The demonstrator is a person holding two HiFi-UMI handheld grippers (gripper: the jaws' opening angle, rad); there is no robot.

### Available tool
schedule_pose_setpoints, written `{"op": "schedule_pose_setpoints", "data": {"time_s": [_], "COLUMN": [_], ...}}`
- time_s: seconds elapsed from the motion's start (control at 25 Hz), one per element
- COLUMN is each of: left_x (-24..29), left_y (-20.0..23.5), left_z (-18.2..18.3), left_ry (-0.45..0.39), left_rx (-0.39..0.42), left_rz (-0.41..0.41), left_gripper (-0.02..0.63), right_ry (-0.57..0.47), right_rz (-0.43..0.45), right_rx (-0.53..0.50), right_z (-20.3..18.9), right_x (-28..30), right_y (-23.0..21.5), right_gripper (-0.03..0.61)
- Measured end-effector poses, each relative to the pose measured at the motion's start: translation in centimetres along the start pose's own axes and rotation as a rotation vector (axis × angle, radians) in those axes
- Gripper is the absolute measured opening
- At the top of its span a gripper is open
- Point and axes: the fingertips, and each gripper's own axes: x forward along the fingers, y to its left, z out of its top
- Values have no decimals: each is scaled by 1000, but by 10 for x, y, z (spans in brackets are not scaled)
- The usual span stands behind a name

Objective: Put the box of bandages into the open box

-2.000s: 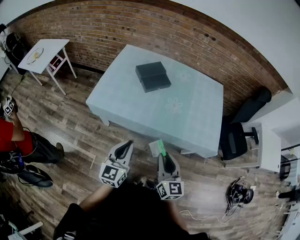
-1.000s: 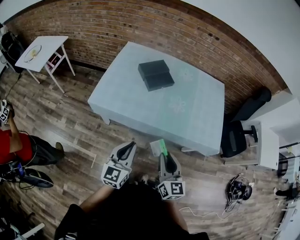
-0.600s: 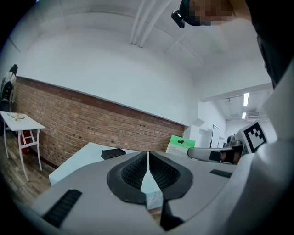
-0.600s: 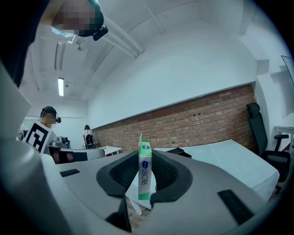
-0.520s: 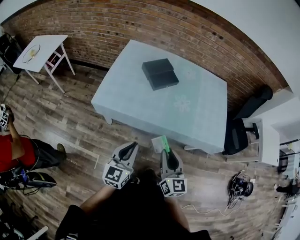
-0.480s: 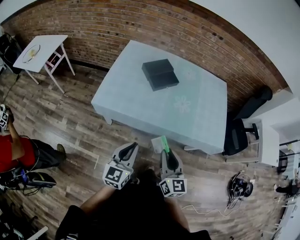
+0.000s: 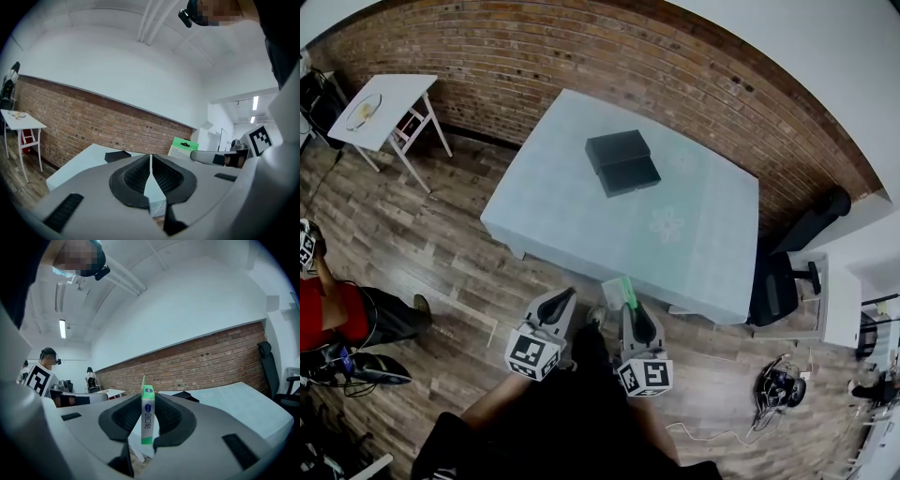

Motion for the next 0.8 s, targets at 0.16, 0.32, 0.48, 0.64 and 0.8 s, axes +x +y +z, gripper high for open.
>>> {"op": "schedule_pose_setpoints", "data": {"time_s": [0.16, 0.32, 0.48, 0.64, 0.8], "left_x": [30, 61, 98, 134, 168], "left_y": [7, 14, 17, 18, 18], "left_z": [6, 12, 20, 24, 27], "left_ry": [8, 4, 10, 15, 20], "left_rx": [22, 24, 26, 29, 30], "left_rz": [9, 25, 30, 41, 60], "left_gripper": [43, 43, 43, 43, 43], "right_ry": [4, 3, 3, 4, 11], "right_rz": [7, 27, 28, 35, 61], "right_rx": [7, 8, 9, 20, 28], "right_z": [6, 10, 21, 29, 31], "right_x": [26, 50, 75, 97, 117], "right_y": [-23, -45, -75, -104, -132], "right_gripper": [98, 98, 98, 98, 98]}}
